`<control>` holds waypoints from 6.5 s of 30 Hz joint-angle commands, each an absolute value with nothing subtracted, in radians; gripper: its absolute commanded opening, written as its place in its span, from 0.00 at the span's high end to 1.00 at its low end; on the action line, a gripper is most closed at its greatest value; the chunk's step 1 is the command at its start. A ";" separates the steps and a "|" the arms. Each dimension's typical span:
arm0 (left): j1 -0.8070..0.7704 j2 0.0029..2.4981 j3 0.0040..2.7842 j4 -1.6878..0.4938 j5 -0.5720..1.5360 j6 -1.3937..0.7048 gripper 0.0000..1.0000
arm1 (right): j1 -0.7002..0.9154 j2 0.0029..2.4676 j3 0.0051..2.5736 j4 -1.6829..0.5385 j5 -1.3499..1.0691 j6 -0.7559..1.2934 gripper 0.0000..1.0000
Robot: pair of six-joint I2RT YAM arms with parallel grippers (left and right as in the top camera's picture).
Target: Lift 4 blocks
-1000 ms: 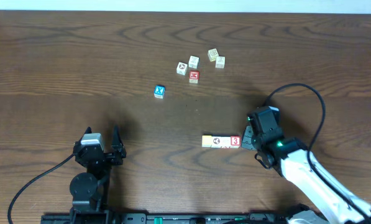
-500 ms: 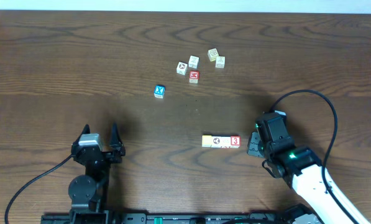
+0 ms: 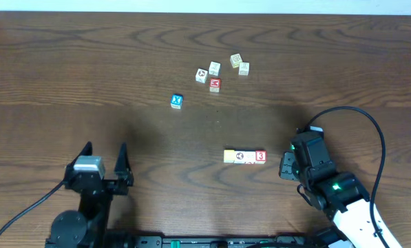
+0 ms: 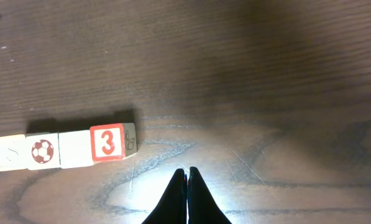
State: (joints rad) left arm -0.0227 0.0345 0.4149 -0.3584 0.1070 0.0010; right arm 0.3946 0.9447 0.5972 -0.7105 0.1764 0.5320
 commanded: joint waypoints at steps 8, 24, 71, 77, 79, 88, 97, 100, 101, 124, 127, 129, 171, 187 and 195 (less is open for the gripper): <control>-0.025 0.031 0.503 -0.361 0.196 -0.077 0.26 | 0.387 0.879 0.595 -0.748 0.181 0.498 0.99; -0.025 0.156 0.508 -0.358 0.258 -0.267 0.26 | 0.387 0.869 0.595 -0.772 0.136 0.496 0.99; -0.405 1.244 0.608 -0.258 0.327 -0.295 0.93 | 0.376 1.131 0.591 -0.594 0.019 0.563 0.99; -0.406 1.260 0.606 -0.218 0.324 -0.300 0.93 | 0.290 1.135 0.550 -0.582 -0.009 0.569 0.99; -0.406 1.284 0.606 -0.203 0.329 -0.301 0.93 | 0.272 1.135 0.517 -0.545 -0.054 0.557 0.99; -0.415 1.446 0.606 -0.092 0.447 -0.301 0.93 | 0.267 1.137 0.413 -0.368 -0.157 0.515 0.99; -0.487 1.529 0.606 0.002 0.464 -0.321 0.93 | 0.267 1.188 0.404 -0.289 -0.212 0.437 0.99; -0.498 1.530 0.606 0.013 0.464 -0.323 0.93 | 0.267 1.243 0.404 -0.262 -0.207 0.428 0.99; -0.498 1.530 0.606 0.014 0.463 -0.324 0.93 | 0.267 1.264 0.404 -0.248 -0.205 0.427 0.99; -0.611 1.555 0.606 0.090 0.356 -0.380 0.93 | 0.267 1.390 0.404 -0.107 -0.334 0.343 0.99; -0.615 1.573 0.606 0.088 0.353 -0.381 0.93 | 0.267 1.390 0.404 -0.107 -0.334 0.343 0.99; -0.615 1.583 0.606 0.088 0.350 -0.393 0.92 | 0.267 1.390 0.404 -0.107 -0.334 0.343 0.99; -0.641 1.588 0.606 0.126 0.373 -0.527 0.93 | 0.267 1.390 0.406 -0.123 -0.251 0.388 0.99; -0.641 1.588 0.606 0.110 0.328 -0.529 0.93 | 0.267 1.385 0.424 -0.123 -0.284 0.353 0.99; -0.641 1.589 0.606 0.111 0.328 -0.528 0.93 | 0.267 1.383 0.425 -0.116 -0.309 0.341 0.99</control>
State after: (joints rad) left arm -0.6380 1.5814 0.6010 0.1123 0.3374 -0.5453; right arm 0.2707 1.3800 0.4171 -0.1131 -0.3035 0.3611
